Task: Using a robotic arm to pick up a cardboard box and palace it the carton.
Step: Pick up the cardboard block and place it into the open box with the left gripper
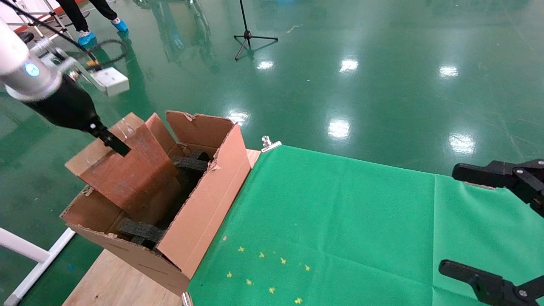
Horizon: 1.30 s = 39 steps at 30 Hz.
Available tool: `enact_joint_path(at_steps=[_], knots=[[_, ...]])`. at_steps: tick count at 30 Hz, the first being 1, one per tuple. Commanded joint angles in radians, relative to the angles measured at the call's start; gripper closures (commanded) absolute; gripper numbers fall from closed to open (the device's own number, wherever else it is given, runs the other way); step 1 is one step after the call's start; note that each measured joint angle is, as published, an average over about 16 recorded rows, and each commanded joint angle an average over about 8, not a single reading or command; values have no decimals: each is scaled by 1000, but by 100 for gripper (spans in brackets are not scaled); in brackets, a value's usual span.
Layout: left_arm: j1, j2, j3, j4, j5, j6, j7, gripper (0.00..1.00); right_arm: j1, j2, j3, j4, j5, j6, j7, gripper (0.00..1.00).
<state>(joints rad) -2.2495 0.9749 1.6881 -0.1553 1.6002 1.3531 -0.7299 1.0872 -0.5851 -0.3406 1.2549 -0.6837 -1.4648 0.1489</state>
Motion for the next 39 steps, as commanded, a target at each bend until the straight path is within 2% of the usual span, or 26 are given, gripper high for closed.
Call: enact_joint_path(at_steps=[1,8,12,28,39], knots=[[27,8,0,34,-2,-20,6,100,0,0,0,0,0,0,0,0],[112,15,-23,103,-29,-209,-22,100,0,0,0,0,0,0,0,0],[147,11,-35,123,-47,-257,-33,100,0,0,0,0,0,0,0,0],[200,-15,-29,164,-39,-184,-47,100,0,0,0,0,0,0,0,0],[296,13,-27,166,-36,-238,-110,100,0,0,0,0,0,0,0,0]])
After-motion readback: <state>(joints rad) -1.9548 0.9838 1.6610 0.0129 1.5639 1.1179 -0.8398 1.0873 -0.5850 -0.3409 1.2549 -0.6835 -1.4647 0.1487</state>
